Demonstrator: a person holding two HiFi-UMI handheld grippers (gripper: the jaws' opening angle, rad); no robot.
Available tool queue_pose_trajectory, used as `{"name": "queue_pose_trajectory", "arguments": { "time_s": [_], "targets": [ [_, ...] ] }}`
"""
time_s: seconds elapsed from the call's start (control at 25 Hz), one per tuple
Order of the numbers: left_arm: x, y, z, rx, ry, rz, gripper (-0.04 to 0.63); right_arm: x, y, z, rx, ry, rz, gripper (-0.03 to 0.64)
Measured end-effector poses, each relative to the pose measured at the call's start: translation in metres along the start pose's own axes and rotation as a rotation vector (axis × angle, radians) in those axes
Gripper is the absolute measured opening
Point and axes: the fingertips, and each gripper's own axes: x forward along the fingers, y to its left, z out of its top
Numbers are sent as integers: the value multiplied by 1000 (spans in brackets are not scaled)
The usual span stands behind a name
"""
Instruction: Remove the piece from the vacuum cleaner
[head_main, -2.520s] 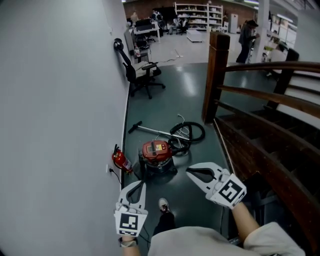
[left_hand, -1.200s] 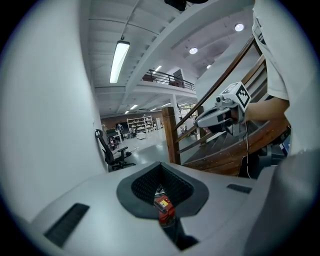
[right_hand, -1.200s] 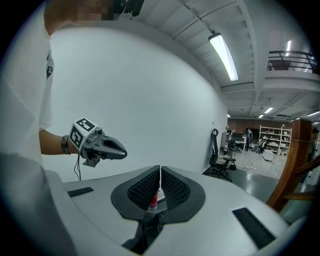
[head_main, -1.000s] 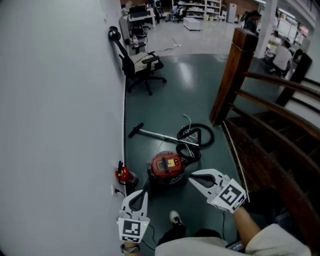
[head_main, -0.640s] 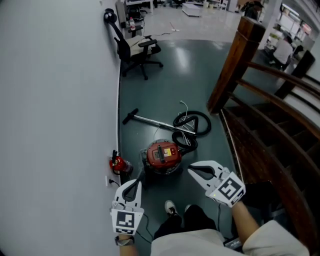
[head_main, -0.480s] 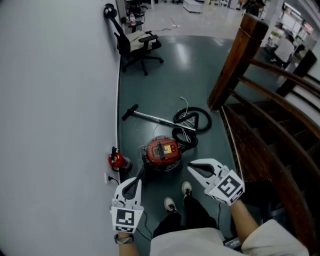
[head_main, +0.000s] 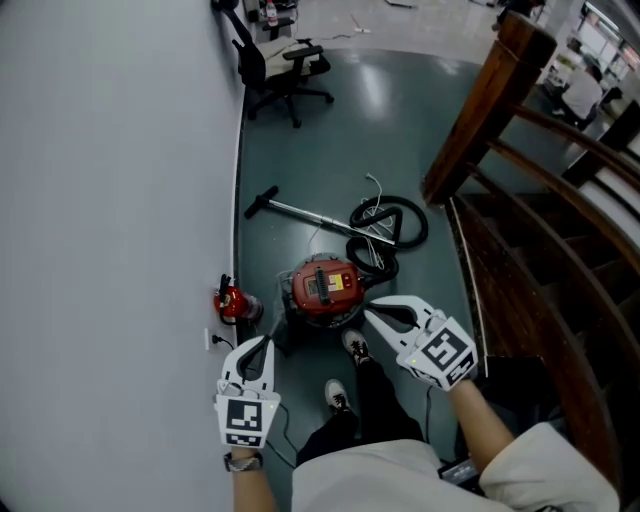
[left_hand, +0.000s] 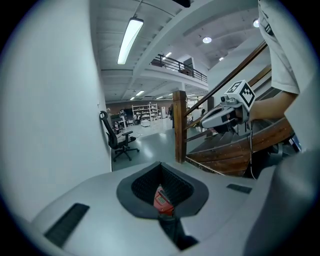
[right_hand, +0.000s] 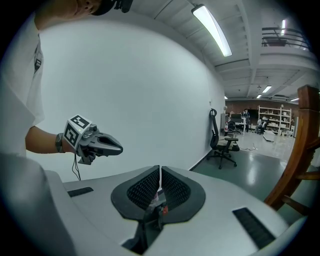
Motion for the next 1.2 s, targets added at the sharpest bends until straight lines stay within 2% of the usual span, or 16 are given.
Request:
{"name": "queue_pose_trajectory", "arguments": {
  "time_s": [0.6, 1.2],
  "targets": [
    [70, 18, -61, -79, 65, 49, -2, 57, -40, -63, 68, 83, 62, 31],
    [100, 29, -128, -178, 145, 82, -2, 113, -52, -124, 163, 157, 135, 32]
  ]
}}
